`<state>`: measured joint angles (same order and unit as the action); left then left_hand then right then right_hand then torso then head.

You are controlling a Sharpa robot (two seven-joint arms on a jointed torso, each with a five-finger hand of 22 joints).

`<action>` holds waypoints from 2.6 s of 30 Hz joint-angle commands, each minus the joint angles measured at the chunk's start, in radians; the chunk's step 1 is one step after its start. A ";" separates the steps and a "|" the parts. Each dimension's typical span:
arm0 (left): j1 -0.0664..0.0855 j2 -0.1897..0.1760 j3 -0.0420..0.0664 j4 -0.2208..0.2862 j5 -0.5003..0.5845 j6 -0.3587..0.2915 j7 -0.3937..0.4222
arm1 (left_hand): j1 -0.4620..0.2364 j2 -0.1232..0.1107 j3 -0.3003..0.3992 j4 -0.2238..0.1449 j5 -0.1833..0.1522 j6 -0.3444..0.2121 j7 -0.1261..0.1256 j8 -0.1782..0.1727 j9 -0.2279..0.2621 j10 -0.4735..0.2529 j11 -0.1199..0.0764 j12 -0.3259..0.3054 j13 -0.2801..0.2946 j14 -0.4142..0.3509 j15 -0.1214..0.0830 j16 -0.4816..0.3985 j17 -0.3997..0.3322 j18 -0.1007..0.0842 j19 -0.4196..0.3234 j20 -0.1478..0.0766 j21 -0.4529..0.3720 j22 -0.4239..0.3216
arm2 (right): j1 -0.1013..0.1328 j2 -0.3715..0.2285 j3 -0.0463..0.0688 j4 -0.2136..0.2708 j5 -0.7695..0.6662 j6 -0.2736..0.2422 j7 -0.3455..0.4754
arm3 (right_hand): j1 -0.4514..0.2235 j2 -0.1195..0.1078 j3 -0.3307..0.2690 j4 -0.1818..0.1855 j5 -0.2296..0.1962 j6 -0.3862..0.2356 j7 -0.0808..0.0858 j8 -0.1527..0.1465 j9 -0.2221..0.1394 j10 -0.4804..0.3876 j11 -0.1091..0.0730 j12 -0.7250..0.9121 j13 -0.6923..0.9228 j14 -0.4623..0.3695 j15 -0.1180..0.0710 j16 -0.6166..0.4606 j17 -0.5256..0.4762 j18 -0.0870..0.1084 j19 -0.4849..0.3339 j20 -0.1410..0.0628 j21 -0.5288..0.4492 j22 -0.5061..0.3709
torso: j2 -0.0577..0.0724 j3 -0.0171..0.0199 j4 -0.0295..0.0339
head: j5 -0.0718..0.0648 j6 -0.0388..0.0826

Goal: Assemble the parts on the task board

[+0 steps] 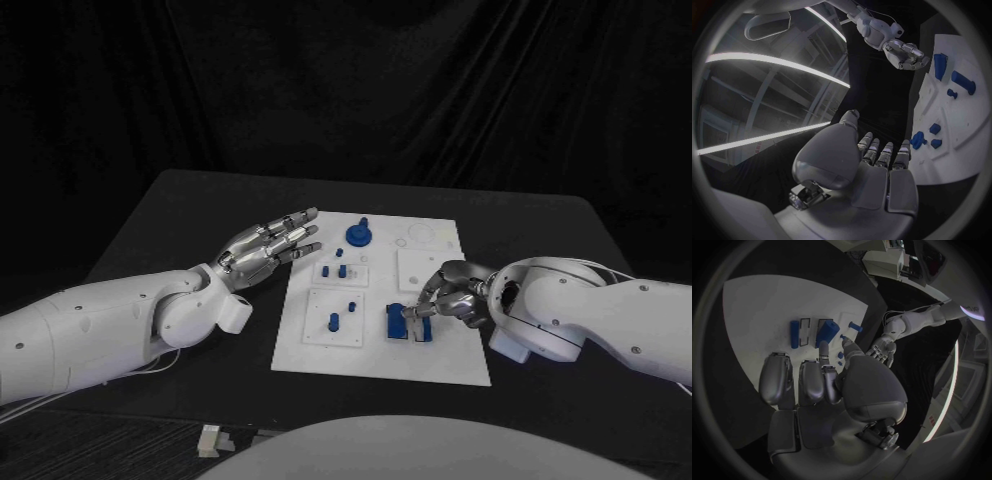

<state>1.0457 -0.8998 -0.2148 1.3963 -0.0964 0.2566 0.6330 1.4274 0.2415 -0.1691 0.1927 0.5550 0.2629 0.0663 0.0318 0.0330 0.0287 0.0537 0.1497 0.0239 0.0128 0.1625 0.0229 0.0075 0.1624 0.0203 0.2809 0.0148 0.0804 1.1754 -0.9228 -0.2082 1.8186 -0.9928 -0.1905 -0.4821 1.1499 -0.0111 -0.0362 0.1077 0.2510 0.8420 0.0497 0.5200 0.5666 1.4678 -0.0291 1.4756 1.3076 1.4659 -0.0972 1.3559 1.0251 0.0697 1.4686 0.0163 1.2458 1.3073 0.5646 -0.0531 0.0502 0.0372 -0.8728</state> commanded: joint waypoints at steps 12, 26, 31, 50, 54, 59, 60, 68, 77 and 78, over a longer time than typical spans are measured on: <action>-0.002 -0.001 0.001 0.004 0.005 0.011 0.008 | 0.012 0.003 -0.001 -0.009 0.006 -0.002 0.007 0.004 0.001 -0.004 0.005 0.002 0.001 0.002 0.006 0.005 0.002 0.016 0.004 0.005 0.002 0.001 | -0.052 0.012 0.000 0.007 -0.386 -0.039 0.079 | 0.067 0.015 -0.099 0.031 -0.085 -0.123 -0.057 0.443 0.346 0.067 -0.049 0.033 0.161 0.028 -0.035 0.012 0.016 -0.006 0.014 -0.032 0.016 0.180 | 0.000 0.0005 -0.0008 | 0.003 0.000; -0.003 0.001 0.001 0.003 0.005 0.013 0.008 | 0.013 0.003 0.000 -0.012 0.009 -0.003 0.007 0.004 0.001 -0.004 0.006 0.002 0.001 0.002 0.006 0.005 0.002 0.016 0.004 0.005 0.002 0.001 | -0.079 0.045 0.000 -0.036 -0.400 -0.034 0.063 | 0.086 0.031 -0.098 0.034 -0.064 -0.129 -0.064 0.467 0.373 0.066 -0.055 0.032 0.159 0.027 -0.039 0.009 0.009 -0.005 0.013 -0.037 0.012 0.178 | 0.000 0.0005 -0.0004 | 0.002 0.000; -0.004 0.002 0.001 0.003 0.005 0.014 0.007 | 0.014 0.004 0.002 -0.013 0.010 -0.003 0.007 0.004 0.001 -0.004 0.007 0.003 0.001 0.002 0.006 0.005 0.002 0.016 0.004 0.005 0.002 0.000 | -0.085 0.052 0.000 -0.047 -0.400 -0.034 0.063 | 0.101 0.046 -0.095 0.035 -0.020 -0.135 -0.065 0.467 0.379 0.064 -0.056 0.030 0.156 0.026 -0.040 0.007 0.005 -0.004 0.011 -0.039 0.008 0.177 | 0.000 0.0005 -0.0006 | 0.002 0.000; -0.013 0.003 0.001 0.000 0.005 0.018 0.004 | 0.016 0.006 0.004 -0.017 0.013 -0.004 0.007 0.004 0.001 -0.004 0.008 0.002 0.001 0.002 0.007 0.005 0.002 0.016 0.004 0.005 0.002 0.001 | -0.100 0.059 0.000 -0.058 -0.400 0.014 0.054 | 0.160 0.063 -0.080 0.016 0.017 -0.129 -0.067 0.449 0.376 0.061 -0.058 0.026 0.149 0.024 -0.042 0.002 -0.004 -0.004 0.010 -0.041 0.004 0.176 | 0.000 0.0005 -0.0006 | 0.004 0.000; -0.016 0.002 0.001 -0.001 0.005 0.019 0.004 | 0.017 0.006 0.005 -0.019 0.014 -0.003 0.007 0.004 0.001 -0.003 0.008 0.003 0.001 0.002 0.007 0.005 0.002 0.016 0.004 0.005 0.002 0.000 | -0.102 0.060 0.000 -0.059 -0.400 0.024 0.054 | 0.159 0.060 -0.088 0.019 -0.029 -0.125 -0.065 0.448 0.377 0.061 -0.057 0.026 0.149 0.024 -0.041 0.001 -0.005 -0.004 0.010 -0.040 0.004 0.176 | 0.000 0.0005 -0.0005 | 0.004 0.000; -0.019 0.002 0.001 -0.002 0.005 0.019 0.004 | 0.018 0.007 0.006 -0.020 0.015 -0.002 0.008 0.004 0.001 -0.003 0.008 0.003 0.001 0.002 0.007 0.005 0.002 0.016 0.004 0.005 0.002 0.001 | -0.103 0.060 0.000 -0.059 -0.400 0.033 0.053 | 0.147 0.054 -0.109 0.027 -0.138 -0.122 -0.063 0.452 0.385 0.061 -0.055 0.026 0.148 0.024 -0.040 -0.001 -0.008 -0.004 0.009 -0.039 0.002 0.176 | 0.000 0.0004 -0.0005 | 0.004 0.000; -0.019 0.001 0.001 -0.003 0.005 0.019 0.005 | 0.019 0.007 0.007 -0.021 0.016 -0.002 0.008 0.004 0.001 -0.003 0.008 0.003 0.001 0.002 0.006 0.005 0.002 0.016 0.004 0.005 0.002 0.001 | -0.104 0.059 0.000 -0.058 -0.400 0.032 0.053 | 0.140 0.051 -0.117 0.032 -0.171 -0.122 -0.063 0.454 0.387 0.060 -0.055 0.025 0.147 0.024 -0.039 -0.001 -0.008 -0.004 0.009 -0.038 0.001 0.176 | 0.000 0.0004 -0.0005 | 0.004 0.000; -0.022 -0.002 0.001 -0.001 0.005 0.018 0.013 | 0.022 0.006 0.010 -0.027 0.018 -0.001 0.008 0.004 0.001 -0.003 0.009 0.005 0.001 0.002 0.006 0.005 0.002 0.016 0.005 0.005 0.002 0.002 | -0.092 0.018 0.000 -0.027 -0.383 -0.017 0.065 | 0.050 0.004 -0.172 0.099 -0.202 -0.142 -0.059 0.421 0.370 0.060 -0.055 0.025 0.146 0.025 -0.040 0.000 -0.005 -0.004 0.010 -0.040 0.003 0.176 | 0.000 0.0003 -0.0007 | 0.008 0.000; -0.023 -0.007 0.001 0.006 0.005 0.000 0.049 | 0.028 0.000 0.019 -0.054 0.045 0.018 0.017 0.008 0.003 0.008 0.014 0.023 0.004 0.007 0.005 0.012 0.004 0.017 0.011 0.003 0.005 0.010 | 0.001 -0.056 0.000 0.003 -0.189 -0.035 0.045 | 0.016 0.091 -0.156 0.170 -0.043 -0.109 -0.040 0.285 0.229 0.060 -0.037 0.025 0.145 0.027 -0.026 0.005 0.003 -0.005 0.011 -0.027 0.006 0.177 | -0.001 0.0006 -0.0009 | 0.008 0.000; -0.023 -0.007 0.001 0.007 0.005 -0.002 0.052 | 0.028 -0.001 0.019 -0.055 0.047 0.018 0.017 0.008 0.003 0.008 0.014 0.024 0.004 0.007 0.005 0.012 0.004 0.017 0.011 0.003 0.005 0.011 | 0.006 -0.060 0.000 0.003 -0.176 -0.032 0.040 | 0.031 0.096 -0.151 0.165 0.016 -0.106 -0.038 0.274 0.215 0.059 -0.035 0.024 0.144 0.027 -0.025 0.005 0.003 -0.004 0.011 -0.028 0.006 0.177 | -0.001 0.0006 -0.0009 | 0.008 0.000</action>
<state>1.0245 -0.9075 -0.2148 1.3985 -0.0964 0.2603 0.6409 1.4488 0.2438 -0.1494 0.1426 0.5996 0.2735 0.0843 0.0366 0.0351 0.0340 0.0662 0.1693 0.0270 0.0166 0.1663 0.0306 0.0103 0.1624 0.0241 0.2847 0.0148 0.0908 1.1780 -0.9795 -0.2069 1.8170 -1.2759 -0.2057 -0.4169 1.1746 0.0796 -0.1912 0.2719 0.2461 0.7297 0.0137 0.7984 0.7879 1.4677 -0.0712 1.4980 1.3101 1.4664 -0.1281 1.3590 1.0268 0.0697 1.4669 -0.0178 1.2524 1.3075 0.5640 -0.0525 0.0497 0.0453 -0.8728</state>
